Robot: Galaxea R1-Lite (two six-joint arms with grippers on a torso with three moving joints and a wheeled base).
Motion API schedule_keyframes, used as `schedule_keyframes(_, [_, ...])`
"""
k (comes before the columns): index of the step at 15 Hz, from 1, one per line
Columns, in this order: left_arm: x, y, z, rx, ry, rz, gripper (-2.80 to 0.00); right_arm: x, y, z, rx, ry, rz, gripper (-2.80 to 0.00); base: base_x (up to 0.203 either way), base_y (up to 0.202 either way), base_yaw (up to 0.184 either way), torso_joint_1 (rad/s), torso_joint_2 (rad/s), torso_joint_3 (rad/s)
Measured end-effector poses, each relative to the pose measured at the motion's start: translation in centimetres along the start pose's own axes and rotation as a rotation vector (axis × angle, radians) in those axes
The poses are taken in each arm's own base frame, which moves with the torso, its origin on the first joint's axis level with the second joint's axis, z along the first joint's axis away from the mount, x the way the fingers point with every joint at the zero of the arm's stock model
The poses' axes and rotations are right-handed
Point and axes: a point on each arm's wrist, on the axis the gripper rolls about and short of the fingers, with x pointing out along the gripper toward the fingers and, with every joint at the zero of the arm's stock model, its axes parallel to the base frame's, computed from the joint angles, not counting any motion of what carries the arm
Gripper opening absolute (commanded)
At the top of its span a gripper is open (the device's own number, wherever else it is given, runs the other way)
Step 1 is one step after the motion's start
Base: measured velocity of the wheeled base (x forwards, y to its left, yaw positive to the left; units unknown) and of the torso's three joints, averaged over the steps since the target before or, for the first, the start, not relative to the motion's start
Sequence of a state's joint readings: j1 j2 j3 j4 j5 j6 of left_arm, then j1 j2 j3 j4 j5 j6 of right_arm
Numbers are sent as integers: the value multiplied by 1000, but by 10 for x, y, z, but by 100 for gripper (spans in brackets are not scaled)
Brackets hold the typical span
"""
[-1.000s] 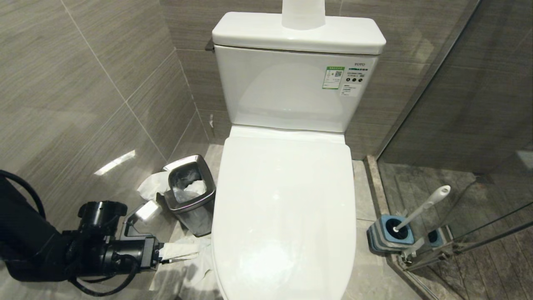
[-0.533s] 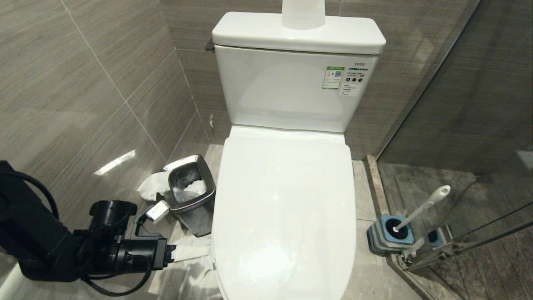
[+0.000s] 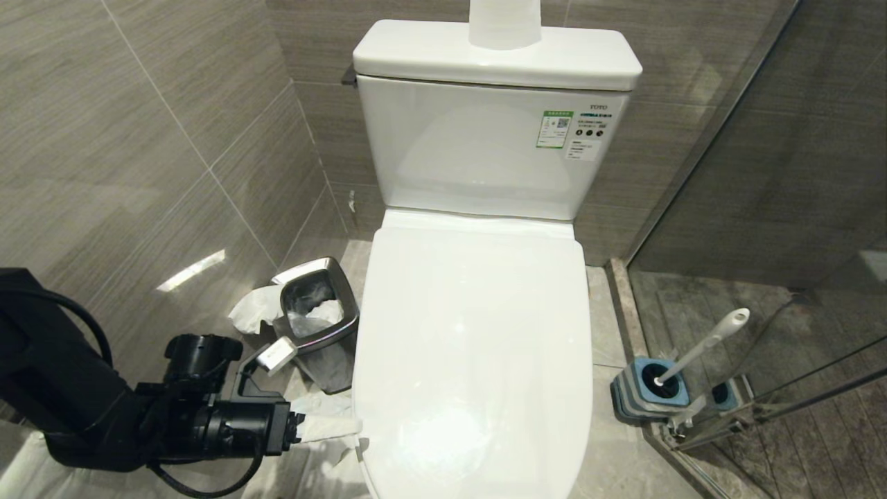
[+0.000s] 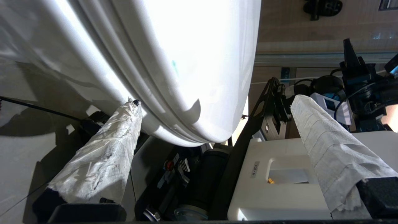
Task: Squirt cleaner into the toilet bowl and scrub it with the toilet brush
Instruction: Use the left hand to lift the toilet lid slightly
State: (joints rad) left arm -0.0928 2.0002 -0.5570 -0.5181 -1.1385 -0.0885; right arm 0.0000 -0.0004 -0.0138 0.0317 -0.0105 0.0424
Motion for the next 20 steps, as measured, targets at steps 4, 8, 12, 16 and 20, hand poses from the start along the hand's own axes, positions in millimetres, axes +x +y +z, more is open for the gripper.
schedule_keyframes(4, [7,-2,0,9,19,-11,0,0,0,0,0,0,0,-280,0,0,0,0,0,0])
schedule_keyframes(8, [14,-3,0,17,35,-3,0,0,0,0,0,0,0,-280,0,0,0,0,0,0])
schedule_keyframes(12, [19,-3,4,36,39,13,0,0,0,0,0,0,0,-280,0,0,0,0,0,0])
schedule_keyframes(16, [25,-6,7,76,42,28,0,0,0,0,1,0,0,-280,0,0,0,0,0,0])
schedule_keyframes(20, [33,-11,2,126,64,48,0,0,0,0,0,0,0,-280,0,0,0,0,0,0])
